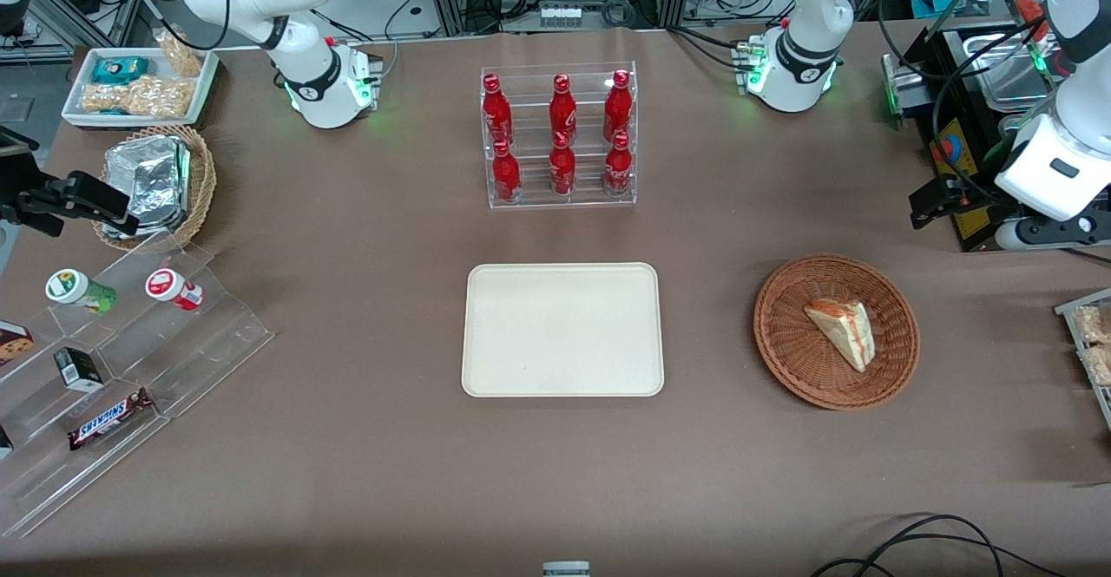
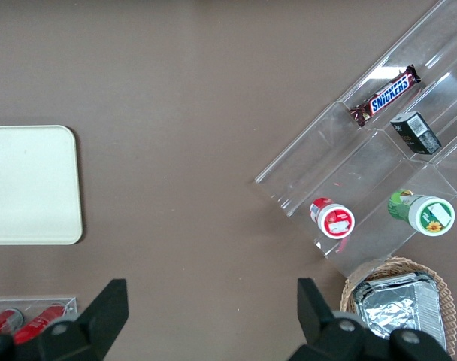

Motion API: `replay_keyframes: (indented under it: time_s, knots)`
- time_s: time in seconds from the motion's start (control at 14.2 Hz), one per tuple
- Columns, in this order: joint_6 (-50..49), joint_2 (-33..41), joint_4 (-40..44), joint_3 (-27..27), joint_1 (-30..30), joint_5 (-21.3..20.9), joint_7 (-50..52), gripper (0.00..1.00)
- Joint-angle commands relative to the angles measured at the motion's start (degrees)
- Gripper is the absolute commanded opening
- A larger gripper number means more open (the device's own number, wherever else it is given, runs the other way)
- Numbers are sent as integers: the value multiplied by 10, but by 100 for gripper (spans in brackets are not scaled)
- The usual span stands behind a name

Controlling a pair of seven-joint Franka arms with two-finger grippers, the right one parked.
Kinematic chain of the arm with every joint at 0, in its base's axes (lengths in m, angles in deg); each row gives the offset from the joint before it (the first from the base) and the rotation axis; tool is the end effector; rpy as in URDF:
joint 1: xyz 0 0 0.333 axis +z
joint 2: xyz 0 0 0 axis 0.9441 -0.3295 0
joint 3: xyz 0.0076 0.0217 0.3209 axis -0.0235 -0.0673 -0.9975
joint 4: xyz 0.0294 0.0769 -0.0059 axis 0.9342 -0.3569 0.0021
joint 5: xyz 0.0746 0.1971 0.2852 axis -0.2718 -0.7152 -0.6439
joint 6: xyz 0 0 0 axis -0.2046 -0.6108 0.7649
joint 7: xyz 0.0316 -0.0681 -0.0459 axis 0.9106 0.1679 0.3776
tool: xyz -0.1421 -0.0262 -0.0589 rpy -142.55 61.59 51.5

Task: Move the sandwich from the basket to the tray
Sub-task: 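Lower the open left gripper over the sandwich in the wicker basket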

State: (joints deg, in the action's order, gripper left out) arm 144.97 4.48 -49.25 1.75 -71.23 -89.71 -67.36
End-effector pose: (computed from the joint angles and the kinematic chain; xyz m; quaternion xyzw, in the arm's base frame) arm 0.5122 -0.0314 0.5502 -0.9995 -0.0224 0.0169 0.0134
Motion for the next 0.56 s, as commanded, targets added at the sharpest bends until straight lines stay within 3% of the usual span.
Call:
replay_keyframes:
  time_s: [0.0,0.49]
  knots:
    - [-8,-8,17,2,2,8,-9,100]
    - [-15,-9,13,3,-1,19,-13,100]
